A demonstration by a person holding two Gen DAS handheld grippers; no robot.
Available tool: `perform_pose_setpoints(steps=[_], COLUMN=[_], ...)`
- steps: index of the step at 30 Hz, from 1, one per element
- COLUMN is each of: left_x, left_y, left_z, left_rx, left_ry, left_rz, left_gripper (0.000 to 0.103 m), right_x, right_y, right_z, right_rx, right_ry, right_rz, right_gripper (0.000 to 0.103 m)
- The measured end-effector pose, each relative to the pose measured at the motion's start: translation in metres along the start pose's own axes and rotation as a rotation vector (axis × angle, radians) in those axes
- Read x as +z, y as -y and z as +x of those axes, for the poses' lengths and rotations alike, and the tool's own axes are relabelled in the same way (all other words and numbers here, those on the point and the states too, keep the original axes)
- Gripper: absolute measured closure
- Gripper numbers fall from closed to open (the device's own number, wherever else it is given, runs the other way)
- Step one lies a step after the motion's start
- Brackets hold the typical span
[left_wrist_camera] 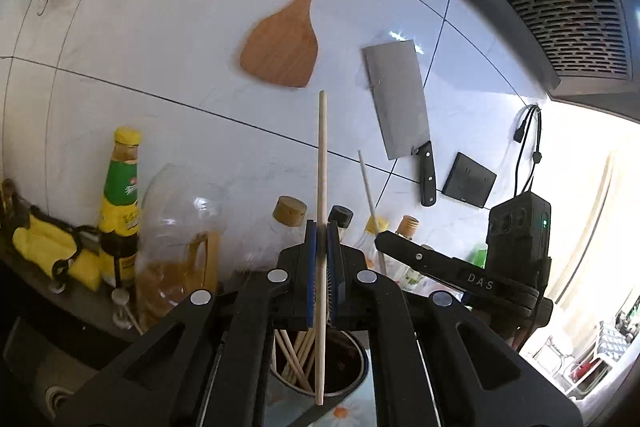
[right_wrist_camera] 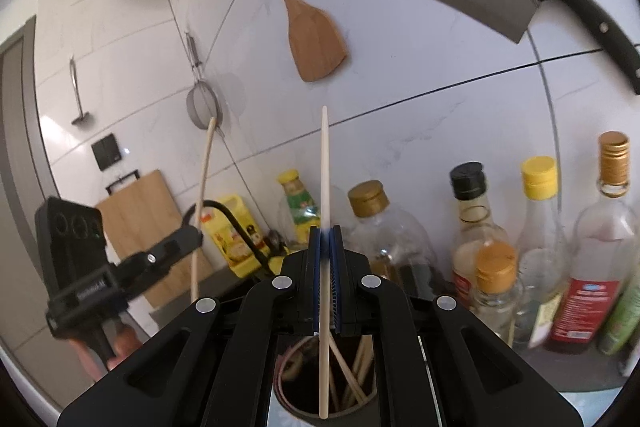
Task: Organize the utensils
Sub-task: 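Lift both chopsticks and carry them up over the black holder, then lower both chopsticks into the black holder and open both tools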
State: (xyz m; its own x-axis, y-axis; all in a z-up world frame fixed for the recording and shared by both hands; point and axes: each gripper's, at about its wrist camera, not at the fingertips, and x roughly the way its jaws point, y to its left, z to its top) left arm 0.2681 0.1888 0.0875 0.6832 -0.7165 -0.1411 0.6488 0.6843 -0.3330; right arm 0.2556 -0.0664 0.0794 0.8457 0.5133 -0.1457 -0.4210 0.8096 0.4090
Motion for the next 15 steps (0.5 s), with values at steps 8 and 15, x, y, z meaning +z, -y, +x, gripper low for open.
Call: perform_pose_setpoints(steps=[8, 15], left_x=[-0.027, -0.052], left_y=[-0.011, -0.011], left_z=[0.029, 0.048], left_rx=[-0.087, -0.096], left_ry=[0.045, 0.042], left_rz=[0.006, 0.016], left_gripper=[0.098, 0.098], right_x=[-0.018, -0.042], right_y=[0.002, 0.01], right_z=[0.023, 0.035], right_rx=[0.052, 0.031], right_ry=[0.025, 0.001], right_rz=[-0.025, -0.029], right_gripper=[0.098, 0.098])
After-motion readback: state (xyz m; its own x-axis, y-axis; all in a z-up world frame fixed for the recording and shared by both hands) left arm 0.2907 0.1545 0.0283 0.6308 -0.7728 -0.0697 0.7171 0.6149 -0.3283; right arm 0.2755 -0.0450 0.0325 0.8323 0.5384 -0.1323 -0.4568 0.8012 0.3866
